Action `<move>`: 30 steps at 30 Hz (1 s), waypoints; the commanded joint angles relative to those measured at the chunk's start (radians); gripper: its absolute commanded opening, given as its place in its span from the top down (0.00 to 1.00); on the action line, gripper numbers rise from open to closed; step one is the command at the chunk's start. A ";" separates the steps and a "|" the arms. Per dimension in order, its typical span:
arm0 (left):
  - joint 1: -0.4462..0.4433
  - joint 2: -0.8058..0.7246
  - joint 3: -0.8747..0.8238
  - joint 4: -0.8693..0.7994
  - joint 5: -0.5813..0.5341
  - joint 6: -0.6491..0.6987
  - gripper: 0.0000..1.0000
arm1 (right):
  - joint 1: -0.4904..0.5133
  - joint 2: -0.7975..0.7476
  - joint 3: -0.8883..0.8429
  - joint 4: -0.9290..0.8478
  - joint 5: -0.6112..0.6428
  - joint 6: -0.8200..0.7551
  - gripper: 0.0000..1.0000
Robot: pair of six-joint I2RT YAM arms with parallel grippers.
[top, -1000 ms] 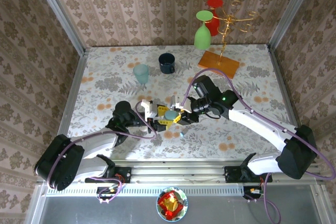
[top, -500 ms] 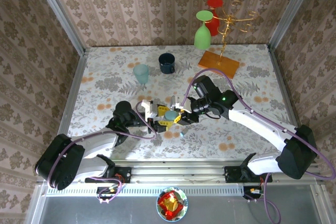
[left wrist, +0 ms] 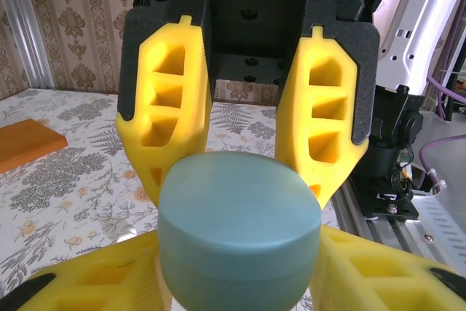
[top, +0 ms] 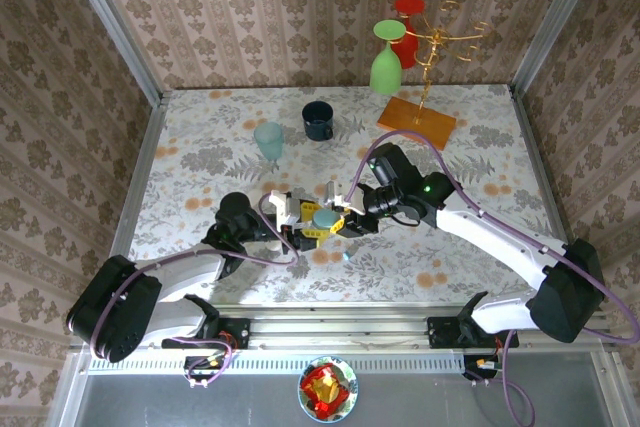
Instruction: Insert the wireless bluetooth earbuds into the charging case
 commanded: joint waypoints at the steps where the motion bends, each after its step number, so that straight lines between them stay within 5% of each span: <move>1: -0.008 -0.006 0.027 0.016 0.008 0.010 0.55 | 0.002 -0.019 -0.008 0.013 -0.010 0.014 0.83; 10: -0.007 -0.015 0.033 0.011 0.020 0.010 0.67 | 0.003 -0.011 -0.011 0.010 0.004 0.017 0.83; 14: -0.008 -0.019 0.029 0.021 0.007 0.006 0.52 | 0.002 -0.010 -0.011 0.010 0.011 0.021 0.83; 21: -0.008 -0.016 0.030 0.023 0.011 0.006 0.58 | 0.002 -0.012 -0.013 0.009 0.013 0.023 0.83; 30: -0.008 -0.012 0.027 0.046 0.021 -0.008 0.54 | 0.002 -0.011 -0.018 0.009 0.020 0.026 0.83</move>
